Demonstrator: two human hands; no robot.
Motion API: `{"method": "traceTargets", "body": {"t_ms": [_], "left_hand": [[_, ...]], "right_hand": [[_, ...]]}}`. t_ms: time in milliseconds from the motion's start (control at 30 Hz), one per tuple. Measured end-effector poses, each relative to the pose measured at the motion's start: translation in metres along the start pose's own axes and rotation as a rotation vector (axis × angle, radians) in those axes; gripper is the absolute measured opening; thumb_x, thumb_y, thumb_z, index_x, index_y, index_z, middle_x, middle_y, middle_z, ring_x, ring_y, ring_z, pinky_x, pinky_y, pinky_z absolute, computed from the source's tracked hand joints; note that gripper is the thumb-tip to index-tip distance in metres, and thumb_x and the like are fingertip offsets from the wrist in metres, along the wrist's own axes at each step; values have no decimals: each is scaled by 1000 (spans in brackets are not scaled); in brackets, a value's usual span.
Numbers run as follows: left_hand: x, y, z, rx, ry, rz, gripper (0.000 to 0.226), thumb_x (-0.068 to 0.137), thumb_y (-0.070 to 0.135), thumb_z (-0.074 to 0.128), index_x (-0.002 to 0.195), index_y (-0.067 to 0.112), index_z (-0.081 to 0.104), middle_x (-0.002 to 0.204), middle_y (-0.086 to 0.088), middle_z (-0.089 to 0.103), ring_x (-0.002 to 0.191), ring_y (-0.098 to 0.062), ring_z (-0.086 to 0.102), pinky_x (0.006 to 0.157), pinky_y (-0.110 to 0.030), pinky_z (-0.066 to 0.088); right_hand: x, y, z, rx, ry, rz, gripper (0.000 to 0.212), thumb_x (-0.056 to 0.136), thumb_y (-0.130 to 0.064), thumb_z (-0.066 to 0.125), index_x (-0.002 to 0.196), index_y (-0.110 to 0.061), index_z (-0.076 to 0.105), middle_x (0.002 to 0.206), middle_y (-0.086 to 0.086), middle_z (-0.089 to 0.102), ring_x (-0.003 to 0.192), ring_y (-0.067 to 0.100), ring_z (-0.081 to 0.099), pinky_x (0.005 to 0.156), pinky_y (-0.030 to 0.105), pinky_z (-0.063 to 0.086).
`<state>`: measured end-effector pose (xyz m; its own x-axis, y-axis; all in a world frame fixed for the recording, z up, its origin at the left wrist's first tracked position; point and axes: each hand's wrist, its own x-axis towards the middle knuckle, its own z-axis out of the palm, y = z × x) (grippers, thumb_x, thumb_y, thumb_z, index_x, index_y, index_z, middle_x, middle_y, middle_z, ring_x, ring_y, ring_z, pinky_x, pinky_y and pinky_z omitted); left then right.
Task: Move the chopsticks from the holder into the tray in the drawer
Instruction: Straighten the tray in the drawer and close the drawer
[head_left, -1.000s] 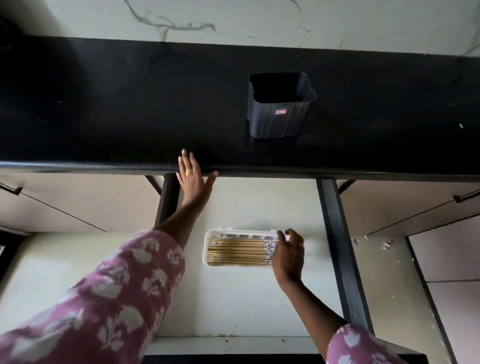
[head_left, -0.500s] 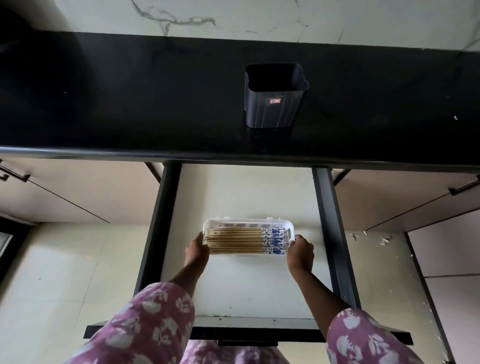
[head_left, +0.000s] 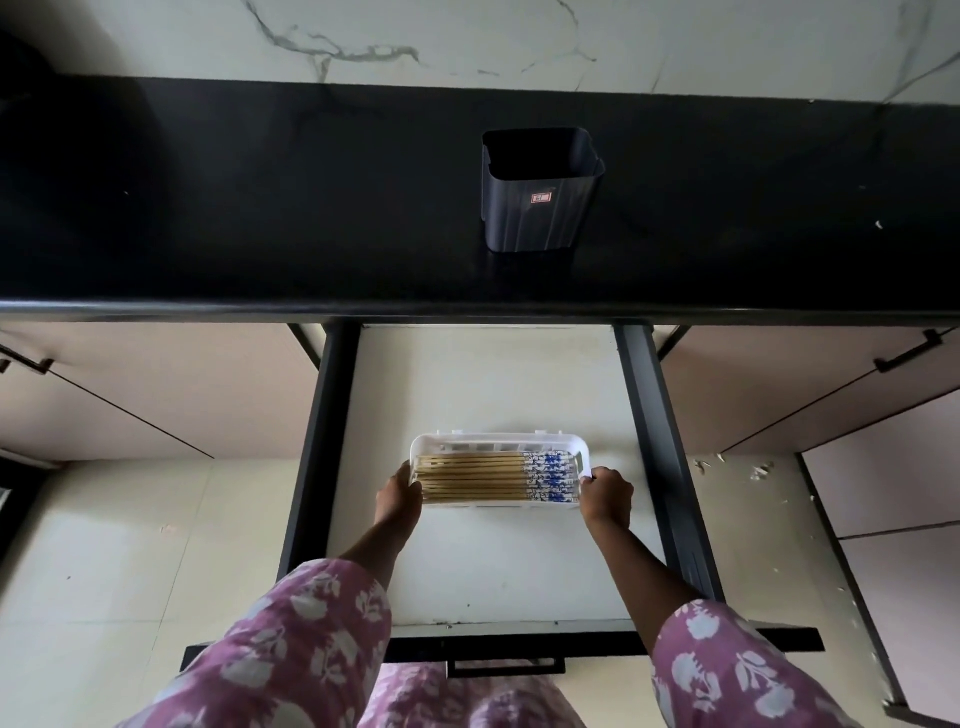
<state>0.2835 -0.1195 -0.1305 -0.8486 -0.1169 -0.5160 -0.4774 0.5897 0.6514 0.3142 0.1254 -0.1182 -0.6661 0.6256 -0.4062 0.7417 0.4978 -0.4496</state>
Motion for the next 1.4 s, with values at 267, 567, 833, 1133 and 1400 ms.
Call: {"method": "traceTargets", "body": {"t_ms": [267,567,833,1133,1400], "left_hand": [[-7,-12,-4,-59,24,-40,50,95,18,50,142,5,38,139,-16,50,130,-32,44,105,-35,34],[-54,-10,-13,-106,273,-115,47,93,3,36,139,6,43,135,-20,52,124,-37,47,101,-37,39],[-154,-23,1,102,464,78,63,84,-4,39,145,3,24,152,-15,27,142,-28,19,117,-38,15],[-205,-32,12,-246,384,-328,60,96,21,51,139,-14,29,147,-29,28,132,-39,36,105,-40,34],[-169,-8,9,-570,496,-461,50,98,1,28,145,-7,13,140,-24,43,127,-39,44,109,-39,34]], "right_hand": [[-15,2,-13,142,74,68,24,90,-11,53,72,4,58,101,31,65,99,42,58,73,38,46],[-62,19,-44,130,142,87,28,89,1,43,110,10,59,120,28,60,113,41,55,84,37,49],[-135,64,-58,5,286,-174,32,89,2,42,120,6,50,139,23,41,133,38,33,101,43,40],[-168,85,-50,277,81,-26,69,92,-11,58,142,14,17,151,37,-6,142,49,-6,116,51,22],[-148,69,-50,347,126,10,78,86,-8,66,141,14,16,153,35,0,143,47,-1,108,49,33]]}}
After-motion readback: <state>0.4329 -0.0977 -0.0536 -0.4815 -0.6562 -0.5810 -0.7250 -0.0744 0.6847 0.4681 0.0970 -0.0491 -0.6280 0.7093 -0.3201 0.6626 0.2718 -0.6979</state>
